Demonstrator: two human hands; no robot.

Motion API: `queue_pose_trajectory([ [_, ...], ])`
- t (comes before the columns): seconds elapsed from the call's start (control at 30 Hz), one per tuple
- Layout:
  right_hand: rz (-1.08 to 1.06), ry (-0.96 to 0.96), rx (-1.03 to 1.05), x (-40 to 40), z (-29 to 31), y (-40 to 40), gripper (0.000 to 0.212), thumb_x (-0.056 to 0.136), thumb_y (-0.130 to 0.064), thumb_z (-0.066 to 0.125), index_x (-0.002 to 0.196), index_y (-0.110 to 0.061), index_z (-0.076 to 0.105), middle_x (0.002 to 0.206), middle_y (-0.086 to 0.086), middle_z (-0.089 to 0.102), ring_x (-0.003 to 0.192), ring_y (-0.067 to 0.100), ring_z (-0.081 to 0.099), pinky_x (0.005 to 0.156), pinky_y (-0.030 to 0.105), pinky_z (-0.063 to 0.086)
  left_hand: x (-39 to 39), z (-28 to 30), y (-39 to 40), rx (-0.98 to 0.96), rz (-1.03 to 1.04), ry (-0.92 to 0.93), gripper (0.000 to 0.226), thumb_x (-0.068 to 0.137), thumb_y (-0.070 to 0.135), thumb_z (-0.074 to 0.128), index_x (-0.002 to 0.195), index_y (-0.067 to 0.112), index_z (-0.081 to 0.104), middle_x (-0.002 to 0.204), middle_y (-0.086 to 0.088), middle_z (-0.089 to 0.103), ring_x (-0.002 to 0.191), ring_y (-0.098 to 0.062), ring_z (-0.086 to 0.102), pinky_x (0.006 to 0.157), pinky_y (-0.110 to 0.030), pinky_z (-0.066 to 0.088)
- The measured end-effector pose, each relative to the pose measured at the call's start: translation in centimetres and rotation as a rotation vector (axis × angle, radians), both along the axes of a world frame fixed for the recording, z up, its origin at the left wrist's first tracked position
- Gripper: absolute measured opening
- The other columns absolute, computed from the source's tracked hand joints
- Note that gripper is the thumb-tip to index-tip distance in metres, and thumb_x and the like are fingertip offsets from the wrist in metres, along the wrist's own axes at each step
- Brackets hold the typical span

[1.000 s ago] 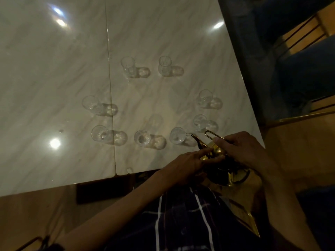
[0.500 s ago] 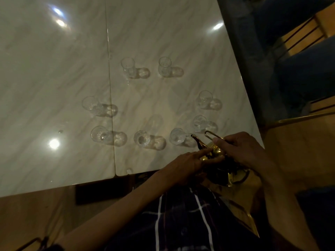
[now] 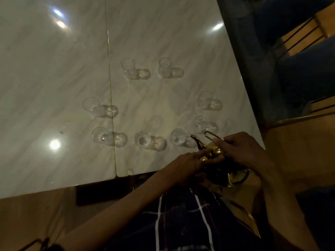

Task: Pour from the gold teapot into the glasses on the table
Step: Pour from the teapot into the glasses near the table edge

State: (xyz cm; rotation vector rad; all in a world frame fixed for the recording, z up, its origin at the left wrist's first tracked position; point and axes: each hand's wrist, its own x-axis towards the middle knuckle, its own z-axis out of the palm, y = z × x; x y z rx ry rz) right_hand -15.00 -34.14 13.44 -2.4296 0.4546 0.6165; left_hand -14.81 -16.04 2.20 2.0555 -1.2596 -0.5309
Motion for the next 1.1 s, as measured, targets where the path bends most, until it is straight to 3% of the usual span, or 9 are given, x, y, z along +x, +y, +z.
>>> queue_pose_trajectory([
  [0.47, 0.019, 0.004, 0.024, 0.3, -0.7, -0.3, 0.053, 0.091, -0.054, 0.054, 0.07, -0.01, 0.074, 0.061, 0.007, 0.068, 0.063, 0.023, 0.068, 0.064, 0.037, 0.053, 0.0, -0.2, 0.0, 0.0, 0.012, -0.016, 0.07, 0.095, 0.027, 0.061, 0.153, 0.036, 0.022, 0.16, -0.007, 0.018, 0.107, -0.023, 0.061, 0.074, -0.031, 0.055],
  [0.73, 0.021, 0.019, 0.084, 0.8, -3.1, -0.6, 0.053, 0.092, -0.054, 0.054, 0.066, -0.01, 0.071, 0.061, 0.008, 0.068, 0.062, 0.024, 0.067, 0.065, 0.039, 0.054, 0.5, -0.8, -0.3, 0.093, 0.007, -0.001, 0.074, 0.092, 0.025, 0.065, 0.153, 0.033, 0.024, 0.16, -0.01, 0.018, 0.11, -0.026, 0.059, 0.075, -0.023, 0.041],
  [0.9, 0.013, 0.029, 0.098, 1.1, -4.5, -1.0, 0.056, 0.091, -0.056, 0.052, 0.068, -0.007, 0.069, 0.069, 0.014, 0.069, 0.064, 0.026, 0.067, 0.064, 0.038, 0.053, 1.1, -0.8, -0.6, 0.098, 0.009, 0.003, 0.071, 0.09, 0.025, 0.068, 0.151, 0.027, 0.032, 0.157, -0.015, 0.026, 0.109, -0.029, 0.062, 0.078, -0.029, 0.05],
  [1.1, -0.012, 0.021, 0.136, 1.5, -5.4, -2.5, 0.054, 0.093, -0.052, 0.05, 0.07, -0.008, 0.069, 0.065, 0.009, 0.068, 0.06, 0.019, 0.063, 0.064, 0.037, 0.053, 2.2, -2.1, -2.2, 0.137, -0.014, -0.032, 0.074, 0.091, 0.031, 0.065, 0.153, 0.031, 0.024, 0.158, -0.014, 0.022, 0.114, -0.029, 0.059, 0.078, -0.031, 0.055],
])
